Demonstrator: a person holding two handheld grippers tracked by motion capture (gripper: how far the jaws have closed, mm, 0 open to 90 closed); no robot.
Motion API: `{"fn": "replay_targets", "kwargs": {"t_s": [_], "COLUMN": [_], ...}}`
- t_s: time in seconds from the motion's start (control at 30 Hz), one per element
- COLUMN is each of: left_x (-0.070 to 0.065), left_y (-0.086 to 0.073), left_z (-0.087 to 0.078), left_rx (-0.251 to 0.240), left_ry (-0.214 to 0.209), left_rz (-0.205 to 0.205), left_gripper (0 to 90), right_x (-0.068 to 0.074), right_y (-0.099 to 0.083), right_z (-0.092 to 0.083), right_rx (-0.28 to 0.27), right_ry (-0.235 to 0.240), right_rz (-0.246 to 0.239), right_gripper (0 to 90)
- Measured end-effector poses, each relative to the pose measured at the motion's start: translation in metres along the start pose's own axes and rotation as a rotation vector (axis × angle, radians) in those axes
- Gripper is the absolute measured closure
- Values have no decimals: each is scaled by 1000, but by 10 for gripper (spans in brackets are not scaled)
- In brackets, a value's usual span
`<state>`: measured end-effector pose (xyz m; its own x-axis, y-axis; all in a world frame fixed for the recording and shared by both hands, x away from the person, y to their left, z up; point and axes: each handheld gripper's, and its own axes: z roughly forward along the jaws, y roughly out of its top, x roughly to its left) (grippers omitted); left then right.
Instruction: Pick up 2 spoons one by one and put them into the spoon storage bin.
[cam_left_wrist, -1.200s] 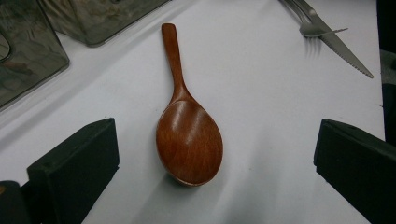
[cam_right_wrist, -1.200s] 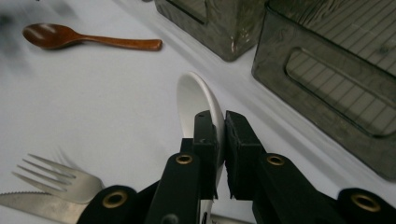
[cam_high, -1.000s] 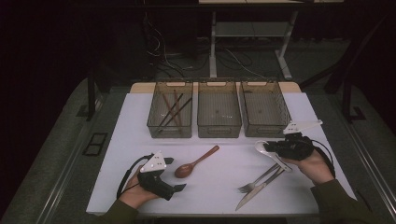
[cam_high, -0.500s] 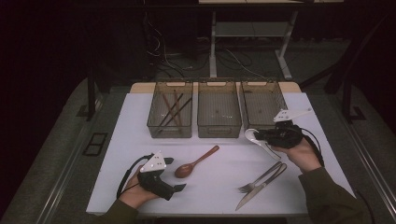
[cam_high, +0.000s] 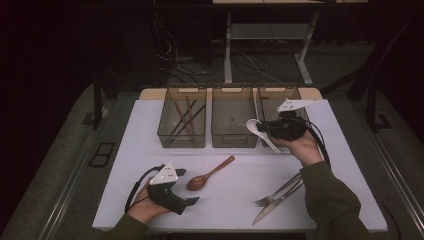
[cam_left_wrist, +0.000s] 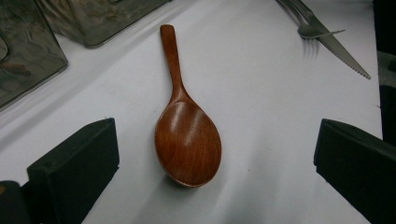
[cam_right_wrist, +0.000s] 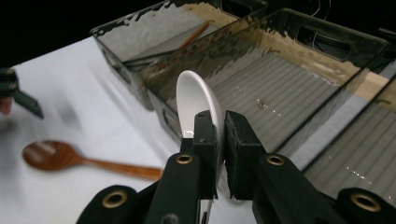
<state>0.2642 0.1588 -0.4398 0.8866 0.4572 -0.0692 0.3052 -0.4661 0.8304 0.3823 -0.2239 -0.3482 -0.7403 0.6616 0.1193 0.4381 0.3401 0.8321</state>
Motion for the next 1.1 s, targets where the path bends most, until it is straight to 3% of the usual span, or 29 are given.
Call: {"fn": "replay_targets", "kwargs": {"t_s": [0.3,0.73,1.1], "left_x": [0,-1,-1], "left_y": [0,1,1], "left_z": [0,0,1], "left_rx": [5,3,-11], "left_ry": [-1,-3,-7], "left_rz": [3,1,6], "left_gripper": [0,0,0], "right_x": [-7,-12,-5], "right_y": [29,53,60], "right_z": [28,67,108], "right_rx": [9,47,149], "right_ry": [-19,-66,-101], "right_rz": [4,-17,-86], "right_gripper": [830,830,829]}}
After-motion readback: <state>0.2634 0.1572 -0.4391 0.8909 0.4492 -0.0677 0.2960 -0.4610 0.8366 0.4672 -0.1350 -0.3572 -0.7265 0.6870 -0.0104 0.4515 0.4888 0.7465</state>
